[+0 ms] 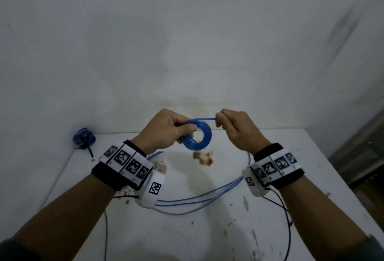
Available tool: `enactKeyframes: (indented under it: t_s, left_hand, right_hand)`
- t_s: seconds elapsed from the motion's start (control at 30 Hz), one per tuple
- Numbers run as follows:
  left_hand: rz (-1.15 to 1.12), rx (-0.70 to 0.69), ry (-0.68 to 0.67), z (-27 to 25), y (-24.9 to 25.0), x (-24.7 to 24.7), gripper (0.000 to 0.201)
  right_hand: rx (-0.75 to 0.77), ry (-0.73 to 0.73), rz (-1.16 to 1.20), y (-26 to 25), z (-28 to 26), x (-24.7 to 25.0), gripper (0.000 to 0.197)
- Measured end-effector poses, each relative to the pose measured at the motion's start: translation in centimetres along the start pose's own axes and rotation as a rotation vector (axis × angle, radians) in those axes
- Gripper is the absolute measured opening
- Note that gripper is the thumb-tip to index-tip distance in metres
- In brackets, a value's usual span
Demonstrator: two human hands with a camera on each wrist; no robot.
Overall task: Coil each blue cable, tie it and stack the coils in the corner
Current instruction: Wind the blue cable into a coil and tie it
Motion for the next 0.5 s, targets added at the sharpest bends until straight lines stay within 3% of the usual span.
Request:
enactKeyframes:
  t_s: [0.2, 0.33, 0.5]
  left_hand:
    - [-0.220, -0.035, 0.210, 0.6, -0.2, -0.4, 0.009]
    - [-0.328, -0.031, 0.261, 0.1, -0.9, -1.8, 0.010]
    - [-0.493, 0.014, 0.253, -0.3, -1.5, -2.5, 0.016]
  right_hand:
    - [-0.161, 0.374, 0.287, -0.7, -3.3, -2.5, 0.025]
    - [-0.279, 0.613, 0.425, -0.8, -4.5, -3.3, 0.029]
    - [-0.316, 0.757, 0.683, -1.0, -4.8, -3.9, 0.030]
Point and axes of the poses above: each hand's wrist, its own z-axis towards the middle knuckle, its own x-axis out of the back of the hand, y = z × x, the point moved 10 cm from there along z, towards the middle knuckle, and after that the axes turned 1 degree about x, right-handed, at the moved point
